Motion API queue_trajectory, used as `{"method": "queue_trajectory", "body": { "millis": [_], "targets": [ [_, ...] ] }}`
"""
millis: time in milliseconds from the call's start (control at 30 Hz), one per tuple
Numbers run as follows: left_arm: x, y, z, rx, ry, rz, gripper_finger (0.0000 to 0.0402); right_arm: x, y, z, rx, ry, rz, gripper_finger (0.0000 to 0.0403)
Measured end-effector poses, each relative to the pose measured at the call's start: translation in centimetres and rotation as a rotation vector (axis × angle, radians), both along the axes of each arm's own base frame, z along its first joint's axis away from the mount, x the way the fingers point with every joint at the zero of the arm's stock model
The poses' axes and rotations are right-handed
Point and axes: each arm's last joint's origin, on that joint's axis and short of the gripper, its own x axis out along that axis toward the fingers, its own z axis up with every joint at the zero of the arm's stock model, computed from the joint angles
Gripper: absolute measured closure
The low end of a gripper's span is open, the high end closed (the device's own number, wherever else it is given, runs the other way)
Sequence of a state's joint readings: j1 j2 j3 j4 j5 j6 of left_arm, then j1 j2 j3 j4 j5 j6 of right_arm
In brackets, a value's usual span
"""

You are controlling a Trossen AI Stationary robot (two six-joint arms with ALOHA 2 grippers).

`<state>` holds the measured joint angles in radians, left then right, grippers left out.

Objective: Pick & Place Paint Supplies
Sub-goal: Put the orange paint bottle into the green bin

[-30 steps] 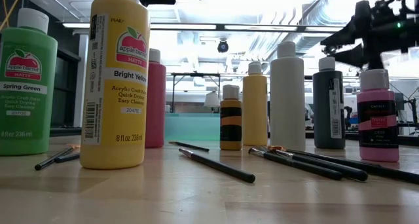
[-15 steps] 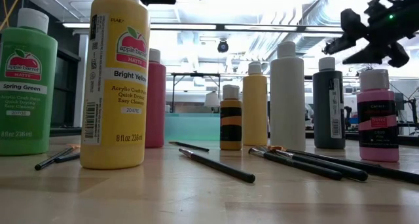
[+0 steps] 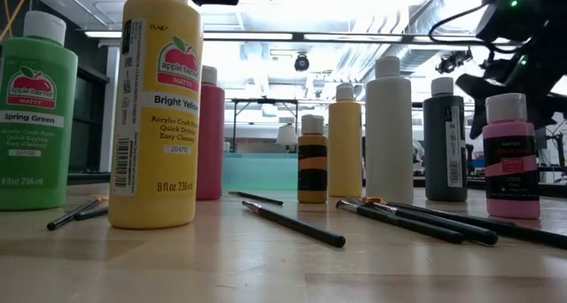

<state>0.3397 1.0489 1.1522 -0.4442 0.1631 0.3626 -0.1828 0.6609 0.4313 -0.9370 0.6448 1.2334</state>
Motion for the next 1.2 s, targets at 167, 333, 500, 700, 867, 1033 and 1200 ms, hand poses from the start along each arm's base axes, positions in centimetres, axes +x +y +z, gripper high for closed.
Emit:
{"method": "queue_trajectory", "body": {
  "millis": [167, 333, 500, 700, 867, 1033, 1200],
  "targets": [
    [0.0, 0.0, 0.0, 0.006, 0.001, -0.004, 0.0156, 0.9, -0.6, -0.8, -0.028, 0.142, 0.024, 0.0166],
    [0.0, 0.0, 0.0, 0.006, 0.001, -0.005, 0.0156, 2.7, -1.0, -1.5, -0.048, 0.210, 0.109, 0.0166],
    [0.0, 0.0, 0.0, 0.008, 0.002, -0.006, 0.0156, 4.1, -1.5, -2.5, -0.047, 0.249, 0.134, 0.0166],
    [0.0, 0.0, 0.0, 0.009, 0.002, -0.006, 0.0156, 4.4, -2.1, -4.1, 0.060, 0.259, 0.031, 0.0138],
    [0.0, 0.0, 0.0, 0.009, 0.002, -0.006, 0.0156, 5.1, -2.9, -5.1, 0.038, 0.276, 0.017, 0.0074],
    [0.0, 0.0, 0.0, 0.009, 0.002, -0.005, 0.0156, 5.5, -3.5, -6.1, 0.001, 0.333, 0.045, 0.0036],
    [0.0, 0.0, 0.0, 0.008, 0.003, -0.005, 0.0156, 5.4, -4.2, -6.7, -0.018, 0.384, 0.009, 0.0038]
  ]
}}
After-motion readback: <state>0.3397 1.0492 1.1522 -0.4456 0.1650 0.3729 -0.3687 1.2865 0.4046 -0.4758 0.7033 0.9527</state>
